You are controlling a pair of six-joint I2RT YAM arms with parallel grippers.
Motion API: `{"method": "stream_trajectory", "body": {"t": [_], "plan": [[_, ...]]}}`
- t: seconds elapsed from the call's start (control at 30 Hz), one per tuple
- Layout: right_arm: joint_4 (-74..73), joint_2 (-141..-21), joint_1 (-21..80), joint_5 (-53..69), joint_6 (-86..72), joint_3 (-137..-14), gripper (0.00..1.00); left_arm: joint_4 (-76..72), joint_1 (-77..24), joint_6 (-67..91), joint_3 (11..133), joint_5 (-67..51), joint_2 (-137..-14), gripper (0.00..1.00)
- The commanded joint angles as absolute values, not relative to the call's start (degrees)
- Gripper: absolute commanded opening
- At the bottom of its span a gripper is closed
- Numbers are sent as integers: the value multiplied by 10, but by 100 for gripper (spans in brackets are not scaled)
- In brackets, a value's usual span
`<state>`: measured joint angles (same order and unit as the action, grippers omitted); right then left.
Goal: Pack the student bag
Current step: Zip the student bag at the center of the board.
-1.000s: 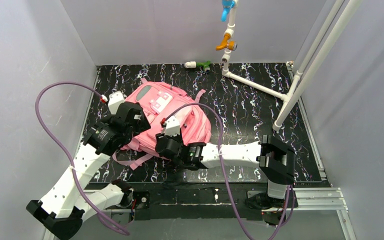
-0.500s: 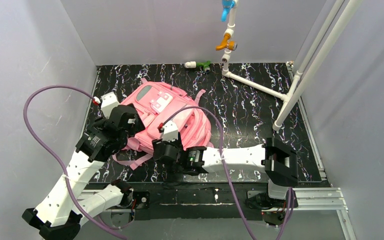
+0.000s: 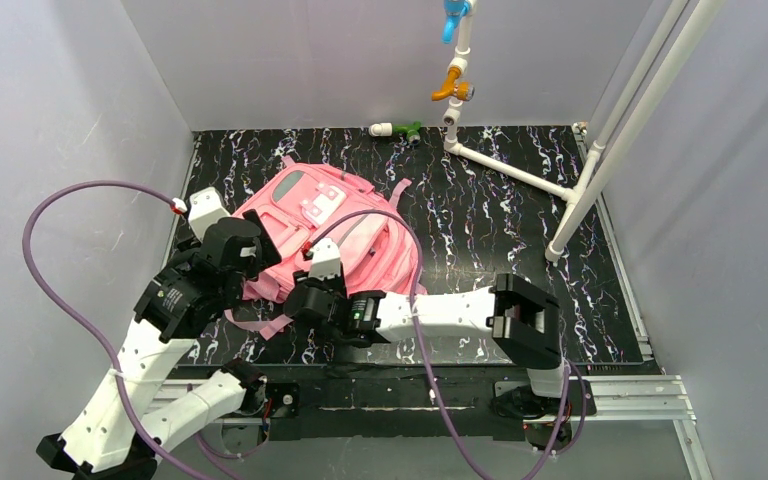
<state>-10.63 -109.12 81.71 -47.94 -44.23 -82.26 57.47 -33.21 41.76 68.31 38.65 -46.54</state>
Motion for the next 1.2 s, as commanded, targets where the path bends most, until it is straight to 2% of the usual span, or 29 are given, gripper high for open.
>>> {"method": "stream_trajectory", "body": {"t": [0.0, 0.1, 0.2, 0.23, 0.3, 0.5, 0.63, 0.83, 1.17], "plan": [[-107, -1118, 814, -526, -442, -874, 56, 585, -330, 413, 691, 408, -456, 83], [-118, -1143, 814, -541, -433, -895, 47, 586, -330, 412, 687, 405, -455, 83], [-137, -1161, 814, -562, -424, -912, 43, 585, -330, 416, 679, 399, -457, 83], [-145, -1164, 814, -567, -422, -915, 38, 585, -331, 418, 677, 394, -457, 83], [-153, -1166, 814, -570, -412, -918, 23, 585, -330, 422, 670, 385, -462, 83], [-135, -1140, 808, -575, -396, -883, 1, 561, -330, 443, 636, 338, -478, 88], [-67, -1080, 806, -501, -336, -818, 1, 523, -327, 439, 613, 263, -504, 92], [166, -959, 790, -375, -269, -638, 1, 464, -272, 455, 574, 139, -551, 80], [163, -947, 769, -327, -263, -623, 1, 337, -179, 551, 466, -31, -582, 72]]}}
